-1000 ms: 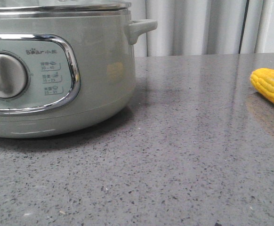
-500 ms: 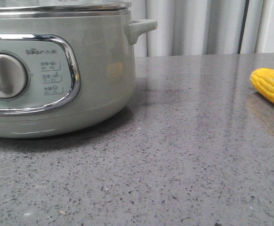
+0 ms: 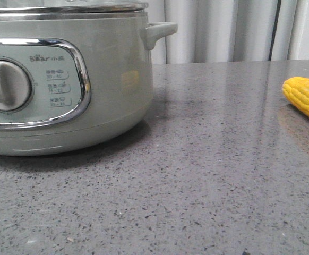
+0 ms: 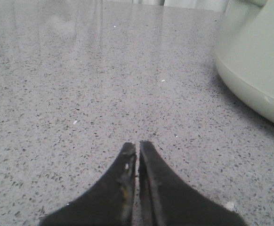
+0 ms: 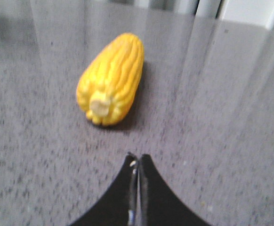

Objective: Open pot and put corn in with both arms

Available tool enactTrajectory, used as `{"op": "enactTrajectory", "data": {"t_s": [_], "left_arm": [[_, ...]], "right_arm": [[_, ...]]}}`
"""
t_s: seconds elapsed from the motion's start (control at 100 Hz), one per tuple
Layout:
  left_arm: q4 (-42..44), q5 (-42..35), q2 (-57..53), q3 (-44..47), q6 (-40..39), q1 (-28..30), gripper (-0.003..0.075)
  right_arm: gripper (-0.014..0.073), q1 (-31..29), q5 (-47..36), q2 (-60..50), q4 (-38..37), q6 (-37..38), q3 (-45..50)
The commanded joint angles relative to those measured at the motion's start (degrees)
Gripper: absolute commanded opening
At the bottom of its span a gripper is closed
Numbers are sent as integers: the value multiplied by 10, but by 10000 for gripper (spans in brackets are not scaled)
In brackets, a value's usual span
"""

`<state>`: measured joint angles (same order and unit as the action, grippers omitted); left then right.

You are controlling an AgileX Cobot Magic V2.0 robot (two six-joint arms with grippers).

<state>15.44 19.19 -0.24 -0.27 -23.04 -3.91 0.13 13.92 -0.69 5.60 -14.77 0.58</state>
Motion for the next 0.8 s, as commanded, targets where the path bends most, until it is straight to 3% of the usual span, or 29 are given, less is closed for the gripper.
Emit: {"op": "enactTrajectory", "data": {"t_s": [0.0, 0.12, 0.22, 0.37, 0.58, 0.79], "left_arm": [[3, -31, -9, 15, -4, -3, -20], [-2, -37, -9, 15, -4, -3, -20], [-27, -75, -9, 15, -5, -3, -20], [-78, -148, -9, 15, -11, -3, -20], [-268, -256, -9, 15, -12, -3, -20], [-302, -279, -9, 15, -12, -3, -20]], "right_arm": [[-68, -1, -92, -11, 5, -1, 10], [-68, -1, -167, -11, 38, -1, 10], [-68, -1, -197, -11, 144, 2, 10], [-68, -1, -171, -11, 304, 2, 10], [-68, -1, -176, -11, 396, 2, 4], [-68, -1, -157, -11, 438, 2, -31]]}}
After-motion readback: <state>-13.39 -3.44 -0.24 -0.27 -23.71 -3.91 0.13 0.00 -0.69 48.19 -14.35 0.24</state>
